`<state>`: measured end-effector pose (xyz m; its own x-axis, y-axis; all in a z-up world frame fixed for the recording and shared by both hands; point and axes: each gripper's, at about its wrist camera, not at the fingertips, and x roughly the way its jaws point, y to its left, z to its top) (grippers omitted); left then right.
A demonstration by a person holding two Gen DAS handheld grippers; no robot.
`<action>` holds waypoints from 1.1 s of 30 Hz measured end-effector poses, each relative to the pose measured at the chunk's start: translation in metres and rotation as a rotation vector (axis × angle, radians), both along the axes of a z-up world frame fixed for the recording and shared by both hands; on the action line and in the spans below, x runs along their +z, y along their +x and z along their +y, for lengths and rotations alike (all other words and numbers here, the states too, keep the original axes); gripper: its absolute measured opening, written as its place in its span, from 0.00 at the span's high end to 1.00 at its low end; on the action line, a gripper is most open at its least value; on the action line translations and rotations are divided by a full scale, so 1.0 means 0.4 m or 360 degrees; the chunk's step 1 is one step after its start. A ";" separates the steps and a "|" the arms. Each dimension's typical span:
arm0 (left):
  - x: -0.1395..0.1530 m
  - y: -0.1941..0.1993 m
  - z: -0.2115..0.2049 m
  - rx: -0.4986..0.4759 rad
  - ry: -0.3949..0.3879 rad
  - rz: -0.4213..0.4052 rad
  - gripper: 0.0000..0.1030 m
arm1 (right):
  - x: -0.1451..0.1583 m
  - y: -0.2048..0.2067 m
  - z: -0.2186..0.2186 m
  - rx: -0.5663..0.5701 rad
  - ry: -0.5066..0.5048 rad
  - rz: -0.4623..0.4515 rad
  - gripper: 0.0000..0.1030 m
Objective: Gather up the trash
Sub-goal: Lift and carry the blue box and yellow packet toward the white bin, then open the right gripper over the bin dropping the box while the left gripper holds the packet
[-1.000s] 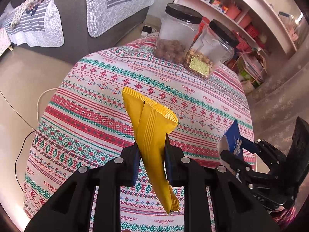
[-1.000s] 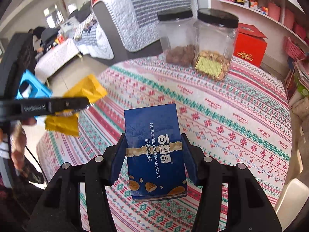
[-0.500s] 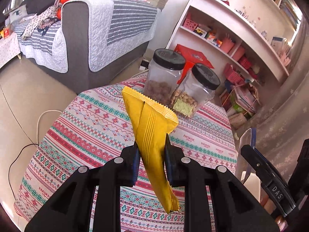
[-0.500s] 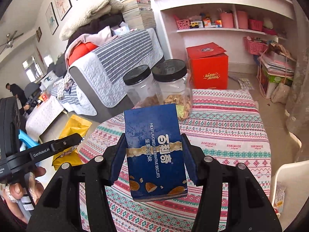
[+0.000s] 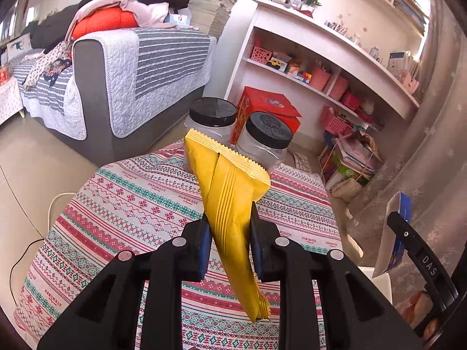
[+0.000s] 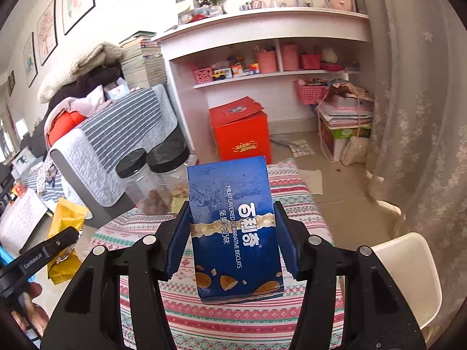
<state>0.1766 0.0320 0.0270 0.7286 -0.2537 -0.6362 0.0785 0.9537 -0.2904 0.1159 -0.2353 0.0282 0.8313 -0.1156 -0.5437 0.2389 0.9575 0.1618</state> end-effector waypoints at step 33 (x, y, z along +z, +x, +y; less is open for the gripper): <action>-0.028 -0.047 -0.296 -0.0342 0.0078 0.0001 0.76 | -0.056 -0.224 -0.442 -0.0813 -0.0214 0.0326 0.41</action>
<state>0.1577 -0.0865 0.0157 0.6607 -0.3722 -0.6519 0.2817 0.9279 -0.2443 0.0265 -0.4123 0.0057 0.5310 -0.5546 -0.6407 0.6908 0.7212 -0.0518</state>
